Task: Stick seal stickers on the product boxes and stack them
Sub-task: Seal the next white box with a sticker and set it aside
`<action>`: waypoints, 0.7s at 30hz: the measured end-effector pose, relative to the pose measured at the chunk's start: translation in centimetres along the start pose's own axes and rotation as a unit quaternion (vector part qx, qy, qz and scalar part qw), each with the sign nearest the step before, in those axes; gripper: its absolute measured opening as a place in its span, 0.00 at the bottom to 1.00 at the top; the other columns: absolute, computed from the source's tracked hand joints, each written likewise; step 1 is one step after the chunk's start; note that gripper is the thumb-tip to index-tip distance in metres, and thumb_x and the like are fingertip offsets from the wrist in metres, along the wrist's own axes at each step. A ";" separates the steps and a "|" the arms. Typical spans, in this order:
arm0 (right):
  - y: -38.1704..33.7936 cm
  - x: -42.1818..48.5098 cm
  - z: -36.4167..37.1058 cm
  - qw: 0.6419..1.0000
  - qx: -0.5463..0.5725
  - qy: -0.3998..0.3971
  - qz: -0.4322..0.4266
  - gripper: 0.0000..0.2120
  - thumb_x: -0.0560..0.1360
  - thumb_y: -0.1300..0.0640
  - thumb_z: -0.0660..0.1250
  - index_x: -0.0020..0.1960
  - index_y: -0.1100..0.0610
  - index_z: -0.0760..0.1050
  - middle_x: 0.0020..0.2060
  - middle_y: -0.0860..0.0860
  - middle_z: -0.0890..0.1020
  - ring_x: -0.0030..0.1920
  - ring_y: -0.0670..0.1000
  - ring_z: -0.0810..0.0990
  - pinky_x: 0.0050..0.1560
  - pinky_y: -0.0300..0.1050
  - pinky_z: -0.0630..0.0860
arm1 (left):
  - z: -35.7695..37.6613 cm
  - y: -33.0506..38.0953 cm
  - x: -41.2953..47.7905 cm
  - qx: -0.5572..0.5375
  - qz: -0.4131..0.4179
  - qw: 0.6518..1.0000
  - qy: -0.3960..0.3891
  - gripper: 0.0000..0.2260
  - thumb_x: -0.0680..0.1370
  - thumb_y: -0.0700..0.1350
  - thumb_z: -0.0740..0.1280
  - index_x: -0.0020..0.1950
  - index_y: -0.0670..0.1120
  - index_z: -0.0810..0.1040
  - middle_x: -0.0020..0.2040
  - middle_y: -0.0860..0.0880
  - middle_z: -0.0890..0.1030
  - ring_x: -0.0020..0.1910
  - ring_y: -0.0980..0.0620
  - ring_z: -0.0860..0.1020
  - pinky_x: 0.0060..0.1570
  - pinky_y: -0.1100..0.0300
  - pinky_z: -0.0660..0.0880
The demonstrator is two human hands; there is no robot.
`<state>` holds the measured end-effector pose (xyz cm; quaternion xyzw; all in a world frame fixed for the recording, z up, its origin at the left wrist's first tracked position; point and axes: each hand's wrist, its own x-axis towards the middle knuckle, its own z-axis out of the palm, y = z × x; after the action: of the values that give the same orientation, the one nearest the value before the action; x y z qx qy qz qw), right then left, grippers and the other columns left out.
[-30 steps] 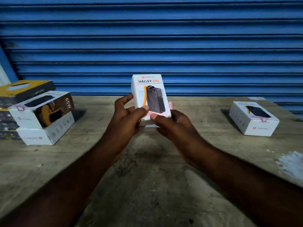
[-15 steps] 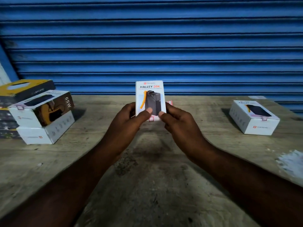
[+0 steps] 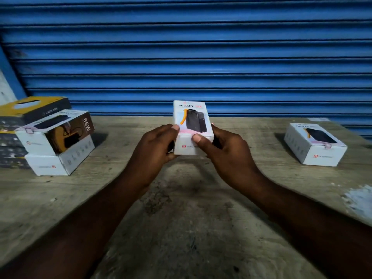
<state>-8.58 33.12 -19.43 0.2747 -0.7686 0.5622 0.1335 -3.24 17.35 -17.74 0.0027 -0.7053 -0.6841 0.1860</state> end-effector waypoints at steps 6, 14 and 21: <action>-0.3 0.0 -0.7 0.987 -0.141 -0.032 -0.072 0.18 0.80 0.44 0.61 0.68 0.46 0.70 0.36 0.42 0.81 0.37 0.41 0.80 0.41 0.33 0.75 | -0.2 0.1 -0.2 0.066 0.052 0.996 0.017 0.12 0.80 0.56 0.65 0.60 0.54 0.81 0.51 0.53 0.86 0.52 0.53 0.84 0.53 0.52 0.82; -1.2 -0.9 -0.9 0.987 -0.117 -0.062 -0.096 0.22 0.81 0.54 0.61 0.74 0.47 0.66 0.31 0.32 0.77 0.33 0.34 0.77 0.37 0.25 0.66 | -0.7 0.4 -0.9 0.309 0.175 0.933 0.057 0.18 0.76 0.61 0.67 0.66 0.61 0.75 0.46 0.65 0.83 0.45 0.67 0.81 0.44 0.75 0.72; -1.5 -0.9 -0.7 0.999 -0.021 0.018 -0.042 0.17 0.78 0.47 0.67 0.66 0.46 0.73 0.34 0.40 0.82 0.33 0.36 0.79 0.36 0.28 0.69 | -1.1 0.0 -0.4 0.323 0.164 0.931 -0.045 0.27 0.80 0.49 0.67 0.77 0.58 0.62 0.55 0.70 0.78 0.52 0.75 0.77 0.54 0.76 0.71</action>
<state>-7.05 33.70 -18.51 0.2939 -0.7655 0.5447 0.1760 -2.56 16.45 -17.88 -0.0843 -0.8863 -0.3789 0.2526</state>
